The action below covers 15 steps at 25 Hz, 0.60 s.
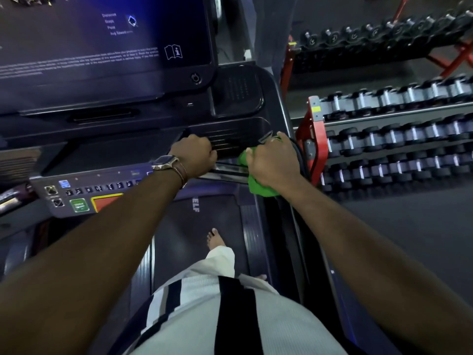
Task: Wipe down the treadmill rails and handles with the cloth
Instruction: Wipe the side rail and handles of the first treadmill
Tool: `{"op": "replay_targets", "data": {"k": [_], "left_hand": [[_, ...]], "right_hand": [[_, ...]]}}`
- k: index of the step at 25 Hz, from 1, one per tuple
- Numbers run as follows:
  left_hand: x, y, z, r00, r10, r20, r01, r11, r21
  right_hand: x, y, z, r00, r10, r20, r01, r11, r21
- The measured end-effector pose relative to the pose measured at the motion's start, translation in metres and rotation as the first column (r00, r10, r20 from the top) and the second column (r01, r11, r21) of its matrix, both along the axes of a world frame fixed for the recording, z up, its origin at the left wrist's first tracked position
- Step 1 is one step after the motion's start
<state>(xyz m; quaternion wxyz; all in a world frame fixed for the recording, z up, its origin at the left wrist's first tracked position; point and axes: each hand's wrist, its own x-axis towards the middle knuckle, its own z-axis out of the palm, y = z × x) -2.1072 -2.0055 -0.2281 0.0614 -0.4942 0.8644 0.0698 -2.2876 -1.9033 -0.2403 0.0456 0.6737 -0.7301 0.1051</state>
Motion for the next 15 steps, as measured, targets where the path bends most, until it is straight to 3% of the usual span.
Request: {"op": "replay_targets", "data": {"k": [2,4,5,7,9,12,13,15], "left_hand": [[0.000,0.002,-0.001,1.000,0.012,-0.022,-0.012,1.000,0.007],[-0.002,0.002,0.001,1.000,-0.006,-0.006,0.007,0.999,0.038],[-0.003,0.001,0.004,1.000,-0.019,-0.001,0.019,0.997,0.069],[-0.007,0.000,0.010,0.999,-0.037,-0.013,0.039,0.989,0.142],[-0.008,-0.001,0.013,0.997,-0.067,-0.046,0.073,0.986,0.148],[-0.006,-0.001,0.011,0.991,-0.115,-0.069,0.122,0.988,0.096],[-0.005,-0.001,0.009,0.990,-0.122,-0.071,0.127,0.990,0.067],[-0.003,0.000,0.007,0.991,-0.124,-0.058,0.125,0.992,0.008]], "right_hand": [[0.004,0.017,0.003,0.975,-0.159,0.157,0.172,0.982,-0.072],[0.030,0.032,0.006,0.915,-0.157,0.372,0.188,0.981,-0.048],[0.047,0.040,0.000,0.922,-0.142,0.361,0.142,0.990,0.027],[0.067,0.053,-0.019,0.997,-0.029,0.078,0.017,0.989,0.148],[0.050,0.033,-0.012,0.998,0.037,-0.050,-0.022,0.964,0.266],[0.007,-0.009,0.017,0.979,0.049,0.200,-0.158,0.801,0.577],[0.003,-0.012,0.019,0.973,0.040,0.226,-0.173,0.774,0.608],[0.016,0.006,0.006,0.996,0.089,0.031,-0.094,0.912,0.400]]}}
